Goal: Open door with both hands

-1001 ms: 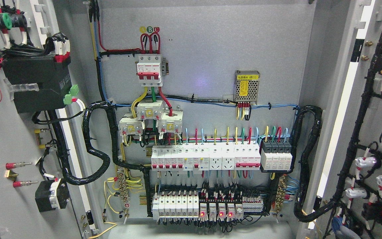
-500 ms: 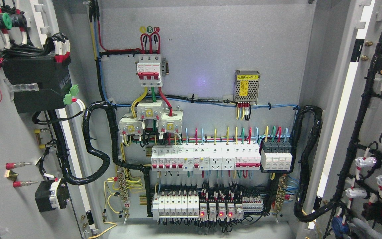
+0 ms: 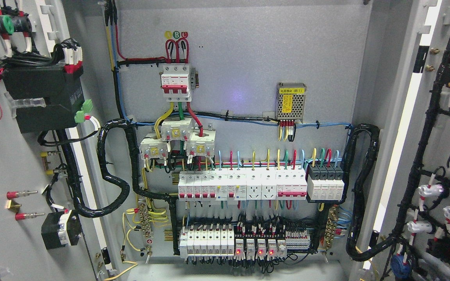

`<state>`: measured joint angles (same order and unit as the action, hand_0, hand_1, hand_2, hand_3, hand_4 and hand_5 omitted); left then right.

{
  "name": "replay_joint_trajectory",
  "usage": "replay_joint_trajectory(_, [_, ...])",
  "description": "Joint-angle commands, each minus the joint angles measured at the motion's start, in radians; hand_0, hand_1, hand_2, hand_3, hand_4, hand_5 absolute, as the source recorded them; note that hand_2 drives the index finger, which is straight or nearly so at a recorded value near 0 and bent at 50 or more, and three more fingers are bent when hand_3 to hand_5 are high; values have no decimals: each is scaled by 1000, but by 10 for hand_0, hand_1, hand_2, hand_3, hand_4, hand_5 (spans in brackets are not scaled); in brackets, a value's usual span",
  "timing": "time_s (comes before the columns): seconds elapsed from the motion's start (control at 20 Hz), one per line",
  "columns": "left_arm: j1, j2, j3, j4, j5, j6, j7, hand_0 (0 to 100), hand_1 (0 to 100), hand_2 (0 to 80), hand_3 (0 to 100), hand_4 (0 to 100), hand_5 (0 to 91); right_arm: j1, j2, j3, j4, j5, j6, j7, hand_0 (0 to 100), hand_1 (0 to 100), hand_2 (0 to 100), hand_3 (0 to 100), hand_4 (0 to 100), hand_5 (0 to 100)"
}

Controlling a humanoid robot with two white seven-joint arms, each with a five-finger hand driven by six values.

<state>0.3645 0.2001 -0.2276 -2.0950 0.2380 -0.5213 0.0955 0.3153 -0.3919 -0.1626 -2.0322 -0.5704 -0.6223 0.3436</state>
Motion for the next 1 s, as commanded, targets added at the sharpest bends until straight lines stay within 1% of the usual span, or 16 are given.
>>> replay_joint_trajectory(0.0, [1,12,76,-10,9,-5,1,0,0,0,0,0,0,-16,-27,-20,59,-46,1,0,191,0,0,0,0,0])
replay_joint_trajectory(0.1, [1,10,88,-8,9,-5,0,0,0,0,0,0,0,-18,-28,-23,70,-57,1,0,191,0,0,0,0,0])
replay_joint_trajectory(0.2, [1,10,99,-8,9,-6,0,0,0,0,0,0,0,-15,-30,-43,70,-57,1,2,191,0,0,0,0,0])
replay_joint_trajectory(0.4, [-1,7,131,-8,12,-8,1,0,0,0,0,0,0,-9,-30,-60,76,-62,1,2,191,0,0,0,0,0])
replay_joint_trajectory(0.5, [-2,10,149,-8,47,-8,1,0,0,0,0,0,0,-5,-30,-84,76,-66,1,2,191,0,0,0,0,0])
replay_joint_trajectory(0.6, [-4,22,174,-7,78,-6,1,0,0,0,0,0,0,-1,-28,-89,76,-94,1,2,191,0,0,0,0,0])
replay_joint_trajectory(0.75, [-1,45,194,-5,84,-6,1,0,0,0,0,0,0,4,-24,-89,76,-103,1,2,191,0,0,0,0,0])
replay_joint_trajectory(0.85, [-1,53,215,-5,106,-6,1,0,0,0,0,0,0,13,-22,-90,75,-105,0,2,191,0,0,0,0,0])
replay_joint_trajectory(0.95, [-1,68,244,-3,139,-5,1,0,0,0,0,0,0,25,-22,-110,75,-120,1,2,191,0,0,0,0,0])
